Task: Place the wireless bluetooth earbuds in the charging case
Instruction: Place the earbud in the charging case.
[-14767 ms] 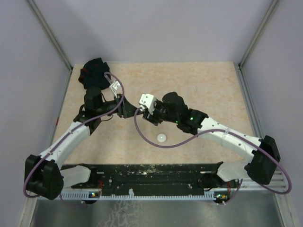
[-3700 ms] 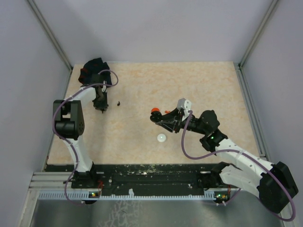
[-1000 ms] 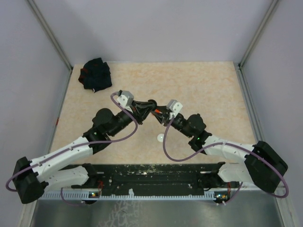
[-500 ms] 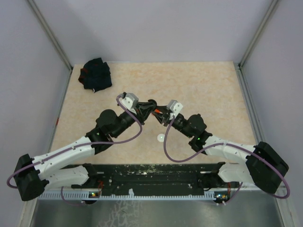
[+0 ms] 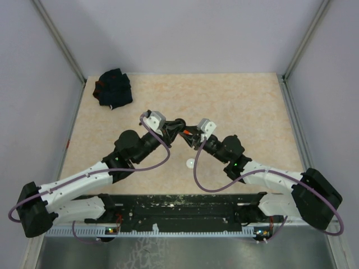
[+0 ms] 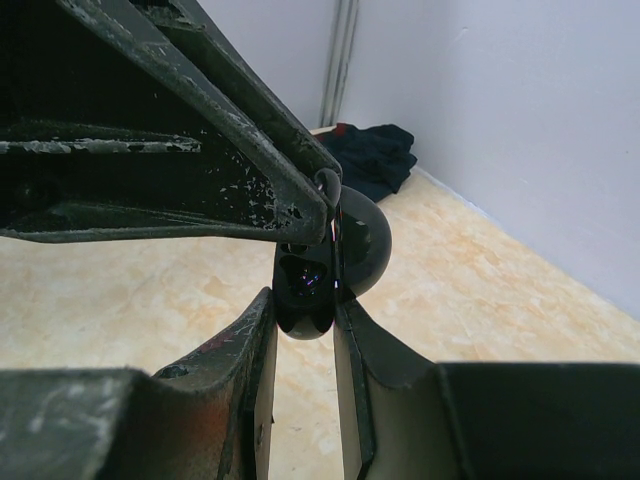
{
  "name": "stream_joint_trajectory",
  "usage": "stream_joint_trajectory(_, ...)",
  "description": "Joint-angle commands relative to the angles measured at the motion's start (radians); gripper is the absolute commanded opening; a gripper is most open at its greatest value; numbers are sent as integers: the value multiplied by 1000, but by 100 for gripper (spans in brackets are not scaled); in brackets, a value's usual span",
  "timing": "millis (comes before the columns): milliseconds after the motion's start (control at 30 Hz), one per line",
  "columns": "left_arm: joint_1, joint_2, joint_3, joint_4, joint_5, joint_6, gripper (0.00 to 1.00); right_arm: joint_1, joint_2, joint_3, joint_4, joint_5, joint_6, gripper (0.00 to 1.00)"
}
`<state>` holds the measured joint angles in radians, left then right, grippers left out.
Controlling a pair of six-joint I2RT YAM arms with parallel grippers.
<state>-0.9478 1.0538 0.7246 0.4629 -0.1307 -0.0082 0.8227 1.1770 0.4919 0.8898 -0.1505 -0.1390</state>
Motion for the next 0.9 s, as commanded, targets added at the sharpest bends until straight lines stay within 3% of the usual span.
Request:
stream_joint_trajectory(0,-10,6,2,-3,-6,17,11,9,-38,42,49,2,-5,0)
stream_joint_trajectory(867,-19,11,10,-40,-15,18,8,9,-57,37,56,6,4,0)
